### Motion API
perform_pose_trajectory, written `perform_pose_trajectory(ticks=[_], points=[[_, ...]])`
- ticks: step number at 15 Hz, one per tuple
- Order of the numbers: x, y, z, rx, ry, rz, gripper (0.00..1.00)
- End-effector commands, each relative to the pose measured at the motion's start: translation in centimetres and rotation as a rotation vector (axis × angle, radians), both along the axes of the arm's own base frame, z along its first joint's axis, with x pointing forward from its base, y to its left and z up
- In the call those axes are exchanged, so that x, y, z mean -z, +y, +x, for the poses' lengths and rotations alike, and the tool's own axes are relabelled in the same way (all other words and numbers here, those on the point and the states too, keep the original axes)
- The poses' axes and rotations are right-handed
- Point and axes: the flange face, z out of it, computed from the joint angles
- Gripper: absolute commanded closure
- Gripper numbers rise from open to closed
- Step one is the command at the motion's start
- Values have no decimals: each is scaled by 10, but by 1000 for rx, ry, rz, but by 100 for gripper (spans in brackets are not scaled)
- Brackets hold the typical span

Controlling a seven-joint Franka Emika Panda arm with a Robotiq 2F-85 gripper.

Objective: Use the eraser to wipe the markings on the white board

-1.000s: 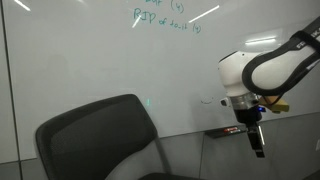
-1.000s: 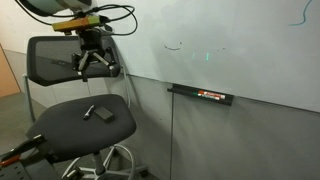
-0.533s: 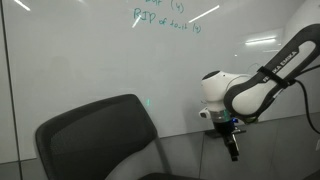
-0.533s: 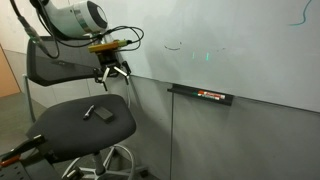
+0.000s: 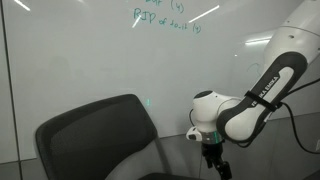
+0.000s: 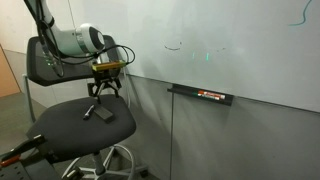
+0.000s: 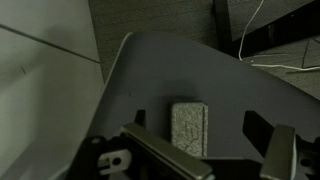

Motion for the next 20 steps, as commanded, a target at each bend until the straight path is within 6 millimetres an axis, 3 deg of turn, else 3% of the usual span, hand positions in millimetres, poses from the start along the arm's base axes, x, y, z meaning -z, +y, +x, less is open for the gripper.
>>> perform_pose_trajectory(ticks=[1, 4, 8, 9, 10, 20], points=[[16, 24, -7, -183, 66, 46, 0], [35, 30, -8, -276, 96, 31, 0], [52, 33, 6, -293, 76, -2, 0], [53, 36, 11, -291, 58, -10, 0], [50, 28, -2, -270, 97, 1, 0], [57, 34, 6, -212, 6, 77, 0]])
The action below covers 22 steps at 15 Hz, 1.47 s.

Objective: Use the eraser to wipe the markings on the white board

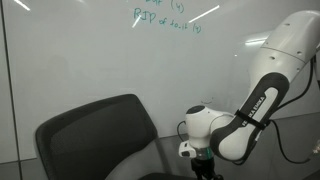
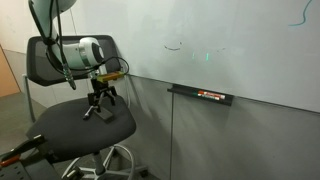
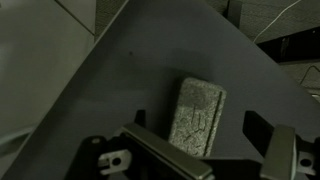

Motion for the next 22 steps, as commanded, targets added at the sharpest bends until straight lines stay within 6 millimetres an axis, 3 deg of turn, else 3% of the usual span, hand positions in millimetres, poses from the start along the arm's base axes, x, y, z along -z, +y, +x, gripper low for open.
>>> perform_pose_trajectory(ticks=[1, 8, 22], points=[[7, 8, 4, 45, -52, 76, 0], [37, 10, -12, 123, 16, 68, 0], [36, 41, -25, 128, -101, 13, 0]])
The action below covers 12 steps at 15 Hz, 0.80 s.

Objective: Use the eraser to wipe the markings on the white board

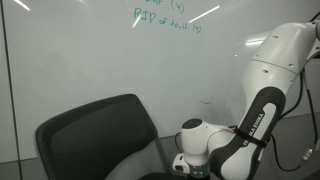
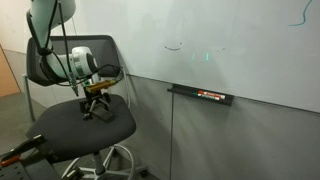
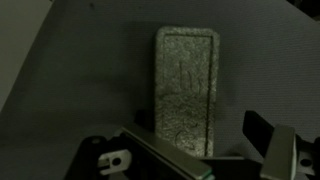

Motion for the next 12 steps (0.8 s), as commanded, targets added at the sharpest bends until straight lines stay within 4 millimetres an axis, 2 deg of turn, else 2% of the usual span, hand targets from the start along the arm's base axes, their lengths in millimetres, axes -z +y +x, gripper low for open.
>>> perform_pose_trajectory(ticks=[1, 3, 4, 5, 6, 7, 9, 12], points=[[-5, 7, 1, 3, -54, -26, 10], [-8, 11, -3, 2, -74, -46, 26], [-9, 12, -5, -1, -76, -52, 26], [-10, 14, -6, -6, -72, -56, 45], [-10, 15, -7, -9, -72, -64, 51], [-11, 16, -9, -9, -67, -69, 52], [-14, 17, -12, -12, -35, -78, 67], [-22, 18, -16, -5, 0, -117, 69]])
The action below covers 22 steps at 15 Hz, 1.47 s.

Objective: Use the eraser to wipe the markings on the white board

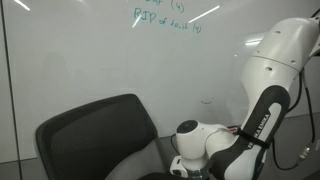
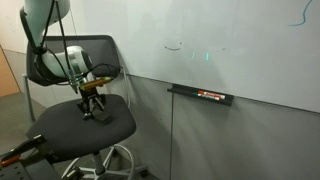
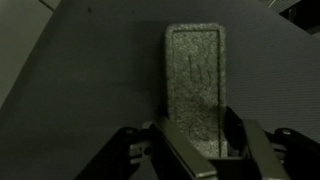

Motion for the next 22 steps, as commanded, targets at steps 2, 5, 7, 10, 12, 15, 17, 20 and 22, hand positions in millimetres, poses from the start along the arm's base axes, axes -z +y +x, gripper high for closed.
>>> perform_pose_trajectory(ticks=[2, 5, 7, 10, 12, 15, 17, 20, 22], points=[[-31, -6, -1, 33, 9, -62, 69], [-71, -24, 4, 117, -94, -72, 69], [-102, -37, 8, 196, -183, -71, 69], [-145, -60, 1, 314, -301, -58, 69], [-167, -78, -6, 397, -373, -42, 69], [-191, -105, -13, 504, -481, -16, 69], [-207, -118, -16, 543, -562, 21, 69], [-230, -128, -6, 530, -699, 75, 69], [-245, -131, 0, 505, -791, 115, 69]])
